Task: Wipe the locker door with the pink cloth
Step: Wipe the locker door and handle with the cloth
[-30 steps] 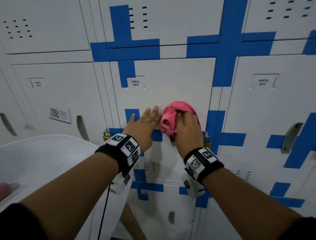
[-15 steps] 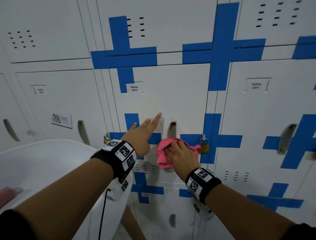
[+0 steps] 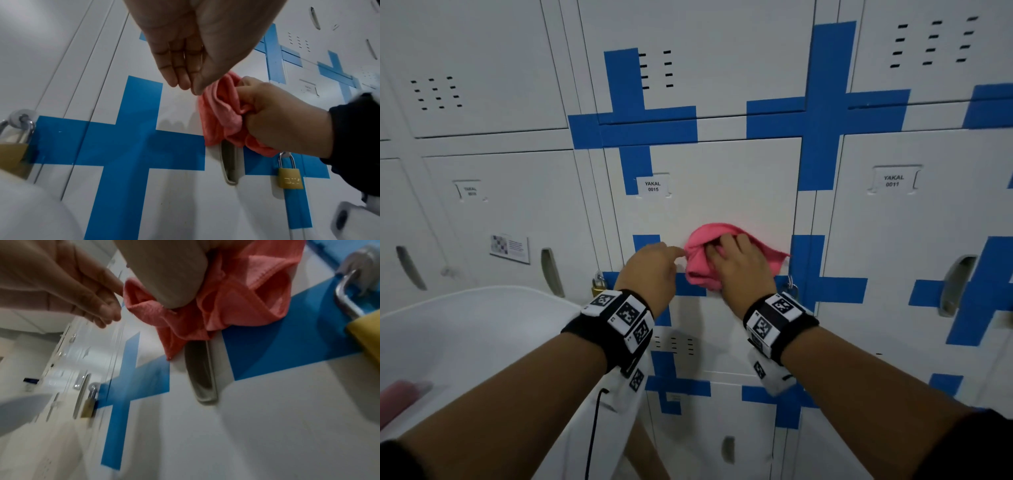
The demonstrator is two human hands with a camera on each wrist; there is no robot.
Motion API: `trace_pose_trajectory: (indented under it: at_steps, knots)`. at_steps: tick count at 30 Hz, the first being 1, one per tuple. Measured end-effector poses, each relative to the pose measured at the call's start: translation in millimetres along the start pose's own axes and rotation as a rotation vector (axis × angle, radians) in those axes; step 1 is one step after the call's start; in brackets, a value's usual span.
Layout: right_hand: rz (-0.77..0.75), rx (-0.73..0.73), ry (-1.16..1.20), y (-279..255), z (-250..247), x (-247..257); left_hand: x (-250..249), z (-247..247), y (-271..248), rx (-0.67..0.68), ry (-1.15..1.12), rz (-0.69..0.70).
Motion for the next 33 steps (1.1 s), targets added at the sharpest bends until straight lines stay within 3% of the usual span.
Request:
trace_pose_trajectory:
  at_steps: [4,10,12,16,18,21,24,28,33]
  knots:
    - [-0.072,0.103,-0.014,-22,19,3,8,4,-3,0.027,0.053,-0.044]
    - [0.048,0.361,-0.018,-79,52,0,7,12,-4,0.109,0.105,-0.022]
    - [0.078,0.314,-0.004,-86,50,-2,6,13,-4,0.129,0.098,-0.025]
    - [0.161,0.023,0.196,-75,20,-15,0,11,-3,0.126,0.077,-0.064]
    - [0.211,-0.05,0.234,-58,7,-23,-6,9,-3,0.088,0.031,-0.069]
    - [0.265,-0.017,0.226,-38,6,-30,-18,11,2,0.042,0.0,0.009]
    - [0.25,0.043,0.169,-39,18,-24,-22,10,6,-0.014,0.16,0.052]
    - [0.236,0.072,0.138,-63,38,-20,-13,24,7,0.097,0.338,0.046]
    - [0.206,0.241,0.124,-98,69,-15,3,41,3,0.285,0.366,0.0]
Point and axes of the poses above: each hand's wrist, its own y-axis towards the middle knuckle, its own z-axis out of the palm, x = y × z, the point moved 9 cm from there along y, towards the middle knuckle, and after that the axes turned 2 degrees about -x, right-handed, at the moved point
